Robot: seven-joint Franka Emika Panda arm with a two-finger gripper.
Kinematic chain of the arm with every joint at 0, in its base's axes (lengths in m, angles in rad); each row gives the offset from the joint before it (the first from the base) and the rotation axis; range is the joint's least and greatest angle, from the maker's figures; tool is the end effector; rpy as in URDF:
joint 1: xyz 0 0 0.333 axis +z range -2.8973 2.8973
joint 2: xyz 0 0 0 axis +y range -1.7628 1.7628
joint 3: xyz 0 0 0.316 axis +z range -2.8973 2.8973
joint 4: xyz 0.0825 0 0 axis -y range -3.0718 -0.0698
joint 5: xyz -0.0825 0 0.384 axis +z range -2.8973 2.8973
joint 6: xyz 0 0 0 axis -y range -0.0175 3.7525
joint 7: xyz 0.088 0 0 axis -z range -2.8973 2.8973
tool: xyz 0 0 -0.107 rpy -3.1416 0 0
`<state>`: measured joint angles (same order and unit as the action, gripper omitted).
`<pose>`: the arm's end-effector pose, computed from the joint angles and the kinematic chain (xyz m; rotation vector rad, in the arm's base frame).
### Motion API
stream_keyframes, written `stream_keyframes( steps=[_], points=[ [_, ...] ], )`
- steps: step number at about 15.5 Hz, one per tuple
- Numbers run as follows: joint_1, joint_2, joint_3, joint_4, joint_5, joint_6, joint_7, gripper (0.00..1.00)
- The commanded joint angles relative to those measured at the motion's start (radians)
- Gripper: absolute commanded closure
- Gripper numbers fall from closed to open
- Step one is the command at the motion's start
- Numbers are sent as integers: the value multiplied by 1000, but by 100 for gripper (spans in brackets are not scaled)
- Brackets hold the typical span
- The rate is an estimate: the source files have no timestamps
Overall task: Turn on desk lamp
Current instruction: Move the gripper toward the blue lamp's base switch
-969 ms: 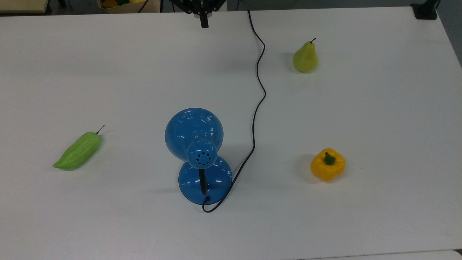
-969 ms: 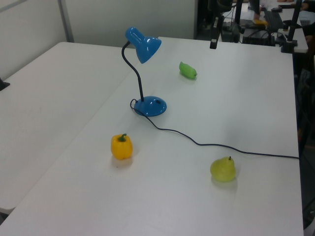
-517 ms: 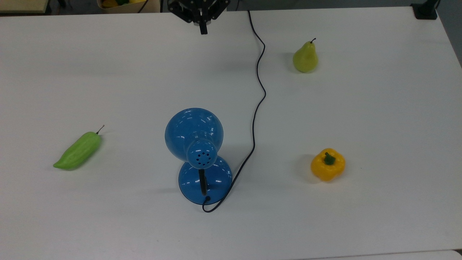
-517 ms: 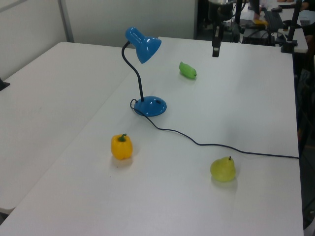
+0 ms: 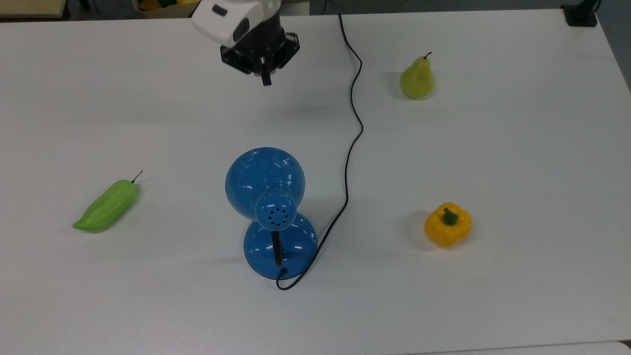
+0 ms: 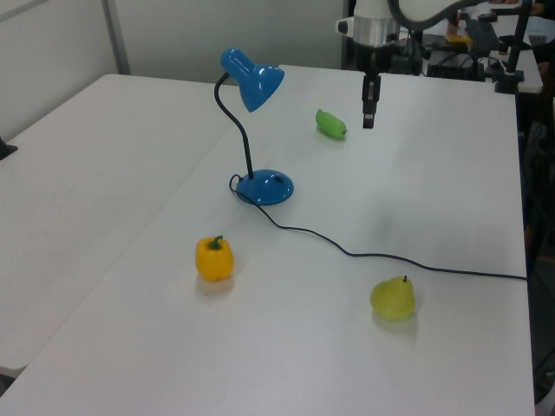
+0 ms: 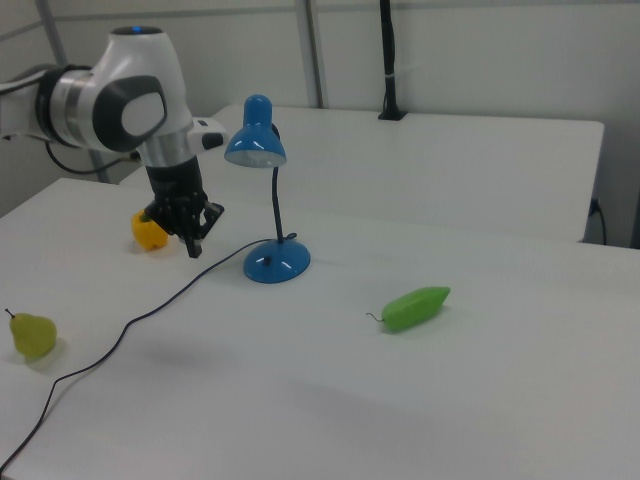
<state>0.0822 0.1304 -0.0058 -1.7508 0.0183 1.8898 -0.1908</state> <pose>0.6008 0.0475 0.4906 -3.0987 -0.4076 -0.0149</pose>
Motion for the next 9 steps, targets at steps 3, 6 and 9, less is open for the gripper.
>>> stream_keyframes(
  steps=[3,6,9],
  points=[
    [4,44,-3,-62,-23,182,-10,100],
    [5,77,-3,-91,-23,308,4,100],
    [5,124,-3,-92,-23,428,47,100]
  ],
)
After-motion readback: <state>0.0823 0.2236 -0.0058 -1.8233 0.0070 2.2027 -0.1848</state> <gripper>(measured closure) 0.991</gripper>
